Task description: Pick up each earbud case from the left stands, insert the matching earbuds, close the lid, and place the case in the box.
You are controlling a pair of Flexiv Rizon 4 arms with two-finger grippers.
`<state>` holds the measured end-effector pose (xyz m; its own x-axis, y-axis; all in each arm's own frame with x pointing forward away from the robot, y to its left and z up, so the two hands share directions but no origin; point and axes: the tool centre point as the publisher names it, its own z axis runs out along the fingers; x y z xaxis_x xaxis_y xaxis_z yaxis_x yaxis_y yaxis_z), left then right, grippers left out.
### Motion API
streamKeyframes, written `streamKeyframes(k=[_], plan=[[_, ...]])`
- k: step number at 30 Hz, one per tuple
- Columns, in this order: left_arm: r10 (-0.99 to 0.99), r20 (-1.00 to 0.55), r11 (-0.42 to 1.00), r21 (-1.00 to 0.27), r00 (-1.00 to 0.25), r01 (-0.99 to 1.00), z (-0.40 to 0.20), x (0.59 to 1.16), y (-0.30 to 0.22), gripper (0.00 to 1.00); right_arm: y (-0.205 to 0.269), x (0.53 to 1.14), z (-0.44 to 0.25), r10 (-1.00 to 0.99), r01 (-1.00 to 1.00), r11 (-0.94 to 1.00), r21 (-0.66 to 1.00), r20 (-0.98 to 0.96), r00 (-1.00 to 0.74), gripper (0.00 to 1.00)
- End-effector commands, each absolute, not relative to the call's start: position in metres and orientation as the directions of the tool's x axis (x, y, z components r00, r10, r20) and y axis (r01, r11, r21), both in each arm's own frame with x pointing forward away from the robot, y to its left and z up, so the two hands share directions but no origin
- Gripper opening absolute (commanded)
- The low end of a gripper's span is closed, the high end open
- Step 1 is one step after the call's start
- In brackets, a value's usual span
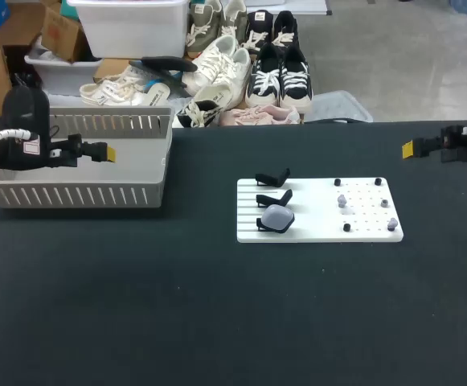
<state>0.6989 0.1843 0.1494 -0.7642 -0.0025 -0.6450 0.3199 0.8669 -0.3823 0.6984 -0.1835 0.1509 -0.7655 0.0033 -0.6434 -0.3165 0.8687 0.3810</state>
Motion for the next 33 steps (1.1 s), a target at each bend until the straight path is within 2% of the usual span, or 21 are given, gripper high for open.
streamKeyframes(k=[1,21,27,33], plan=[[-0.001,-0.643,0.867,-0.382,-0.766,0.32,0.15,0.7,0.185,1.0,-0.185,0.7,0.15,0.001,-0.322,0.865,0.384,-0.643,-0.766,1.0],[-0.001,-0.643,0.867,-0.382,-0.766,0.32,0.15,0.7,0.185,1.0,-0.185,0.7,0.15,0.001,-0.322,0.865,0.384,-0.643,-0.766,1.0],[0.111,-0.669,0.839,-0.334,-0.735,0.431,0.149,0.701,0.187,1.0,-0.185,0.7,0.15,0.001,-0.322,0.865,0.384,-0.643,-0.766,1.0],[0.219,-0.729,0.789,-0.259,-0.649,0.558,0.156,0.709,0.177,1.0,-0.185,0.7,0.15,0.001,-0.322,0.865,0.384,-0.643,-0.766,1.0]])
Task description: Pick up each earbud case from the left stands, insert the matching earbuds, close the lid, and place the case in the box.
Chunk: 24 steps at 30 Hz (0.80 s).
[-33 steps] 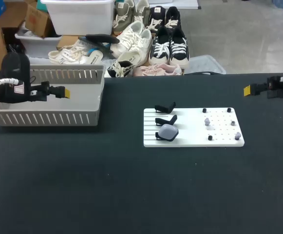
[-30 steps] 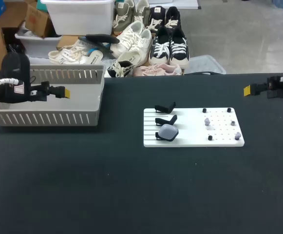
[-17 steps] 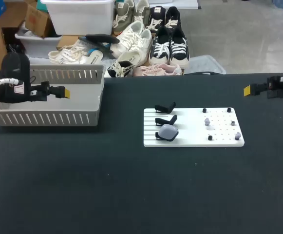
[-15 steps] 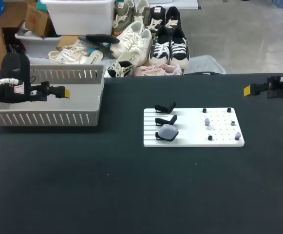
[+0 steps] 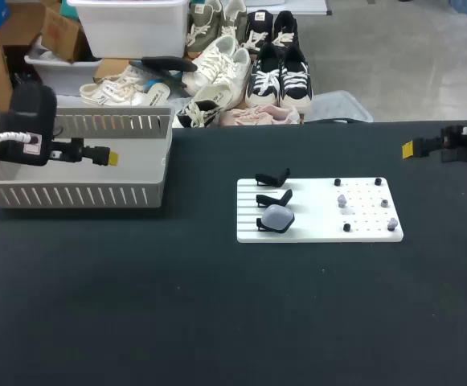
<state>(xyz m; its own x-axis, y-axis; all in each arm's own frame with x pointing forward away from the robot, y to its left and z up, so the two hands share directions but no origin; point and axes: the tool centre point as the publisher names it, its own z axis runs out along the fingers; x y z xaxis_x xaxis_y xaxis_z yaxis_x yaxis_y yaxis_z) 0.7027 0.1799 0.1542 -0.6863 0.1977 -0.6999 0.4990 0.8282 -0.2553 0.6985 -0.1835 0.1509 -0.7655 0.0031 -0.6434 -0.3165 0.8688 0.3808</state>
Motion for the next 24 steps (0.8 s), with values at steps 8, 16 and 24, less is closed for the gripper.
streamKeyframes(k=[8,16,24], plan=[[0.321,-0.799,0.676,-0.183,-0.508,0.714,0.175,0.728,0.151,1.0,-0.185,0.7,0.15,0.001,-0.322,0.865,0.384,-0.643,-0.766,1.0],[0.435,-0.841,0.557,-0.031,-0.323,0.83,0.195,0.748,0.11,1.0,-0.185,0.7,0.15,0.001,-0.322,0.865,0.384,-0.643,-0.766,1.0],[0.517,-0.833,0.407,0.037,-0.198,0.913,0.181,0.744,0.072,1.0,-0.185,0.7,0.15,0.001,-0.322,0.865,0.384,-0.643,-0.766,1.0]])
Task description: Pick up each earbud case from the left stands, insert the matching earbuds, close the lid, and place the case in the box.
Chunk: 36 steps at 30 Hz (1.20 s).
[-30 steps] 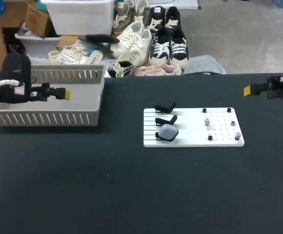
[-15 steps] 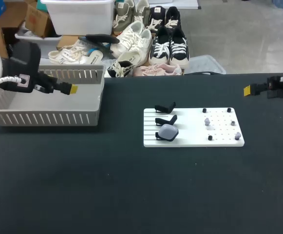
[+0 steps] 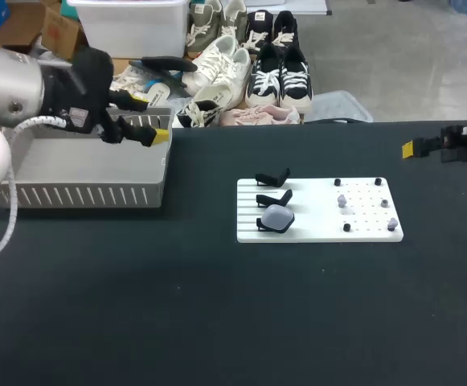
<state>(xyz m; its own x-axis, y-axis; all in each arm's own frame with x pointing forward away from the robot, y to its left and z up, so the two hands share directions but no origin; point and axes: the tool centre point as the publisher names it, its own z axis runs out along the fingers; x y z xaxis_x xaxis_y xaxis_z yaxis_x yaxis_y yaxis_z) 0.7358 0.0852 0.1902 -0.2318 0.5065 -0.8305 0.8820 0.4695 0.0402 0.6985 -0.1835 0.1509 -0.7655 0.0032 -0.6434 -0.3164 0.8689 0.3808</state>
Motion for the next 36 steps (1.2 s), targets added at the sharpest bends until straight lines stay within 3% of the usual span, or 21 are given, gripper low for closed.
streamKeyframes(k=[1,17,36], plan=[[0.525,-0.831,0.382,0.039,-0.182,0.923,0.179,0.742,0.068,1.0,-0.185,0.7,0.15,0.001,-0.322,0.865,0.384,-0.643,-0.766,1.0],[0.566,-0.823,0.134,0.045,-0.039,0.99,0.138,0.714,0.017,1.0,-0.185,0.7,0.15,0.001,-0.322,0.865,0.384,-0.643,-0.766,1.0],[0.603,-0.797,0.034,0.076,0.04,0.996,0.083,0.7,-0.034,1.0,-0.185,0.7,0.15,0.001,-0.322,0.865,0.384,-0.643,-0.766,1.0]])
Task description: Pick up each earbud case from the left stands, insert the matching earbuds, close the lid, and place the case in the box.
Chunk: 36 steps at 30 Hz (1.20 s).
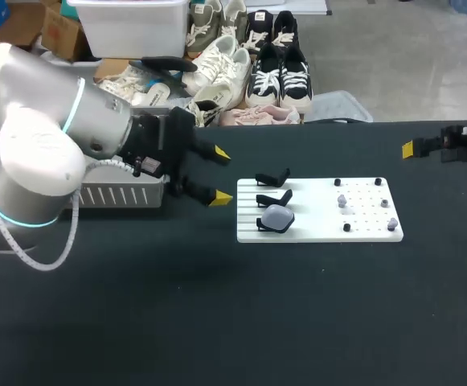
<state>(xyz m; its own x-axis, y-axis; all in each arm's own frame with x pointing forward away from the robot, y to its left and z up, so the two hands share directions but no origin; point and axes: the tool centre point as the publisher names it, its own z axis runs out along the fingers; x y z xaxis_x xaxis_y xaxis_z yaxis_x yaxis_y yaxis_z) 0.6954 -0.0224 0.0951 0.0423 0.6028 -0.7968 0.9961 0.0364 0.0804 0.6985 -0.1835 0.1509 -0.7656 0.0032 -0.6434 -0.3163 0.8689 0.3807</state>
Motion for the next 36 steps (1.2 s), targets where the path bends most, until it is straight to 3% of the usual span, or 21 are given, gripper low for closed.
streamKeyframes(k=[1,10,17,18,21,28,33,36], plan=[[0.603,-0.797,0.034,0.078,0.041,0.996,0.081,0.7,-0.036,1.0,-0.185,0.7,0.15,0.001,-0.322,0.865,0.384,-0.643,-0.766,1.0],[0.591,-0.806,0.023,0.055,0.031,0.998,0.067,0.698,-0.054,1.0,-0.185,0.7,0.15,0.001,-0.322,0.865,0.384,-0.643,-0.766,1.0],[0.594,-0.804,-0.003,0.025,0.022,1.0,0.056,0.691,-0.064,0.84,-0.185,0.7,0.15,0.001,-0.322,0.865,0.384,-0.643,-0.766,1.0],[0.595,-0.804,-0.009,0.023,0.023,1.0,0.054,0.689,-0.065,0.74,-0.185,0.7,0.15,0.001,-0.322,0.865,0.384,-0.643,-0.766,1.0],[0.595,-0.804,-0.011,0.016,0.02,1.0,0.051,0.686,-0.067,0.65,-0.185,0.7,0.15,0.001,-0.322,0.865,0.384,-0.643,-0.766,1.0],[0.604,-0.797,0.0,0.004,0.003,1.0,0.04,0.68,-0.07,0.58,-0.185,0.7,0.15,0.001,-0.322,0.865,0.384,-0.643,-0.766,1.0],[0.606,-0.795,0.015,0.0,-0.009,1.0,0.034,0.68,-0.072,0.66,-0.185,0.7,0.15,0.001,-0.322,0.865,0.384,-0.643,-0.766,1.0],[0.605,-0.796,0.019,-0.005,-0.015,1.0,0.031,0.68,-0.073,0.76,-0.185,0.7,0.15,0.001,-0.322,0.865,0.384,-0.643,-0.766,1.0]])
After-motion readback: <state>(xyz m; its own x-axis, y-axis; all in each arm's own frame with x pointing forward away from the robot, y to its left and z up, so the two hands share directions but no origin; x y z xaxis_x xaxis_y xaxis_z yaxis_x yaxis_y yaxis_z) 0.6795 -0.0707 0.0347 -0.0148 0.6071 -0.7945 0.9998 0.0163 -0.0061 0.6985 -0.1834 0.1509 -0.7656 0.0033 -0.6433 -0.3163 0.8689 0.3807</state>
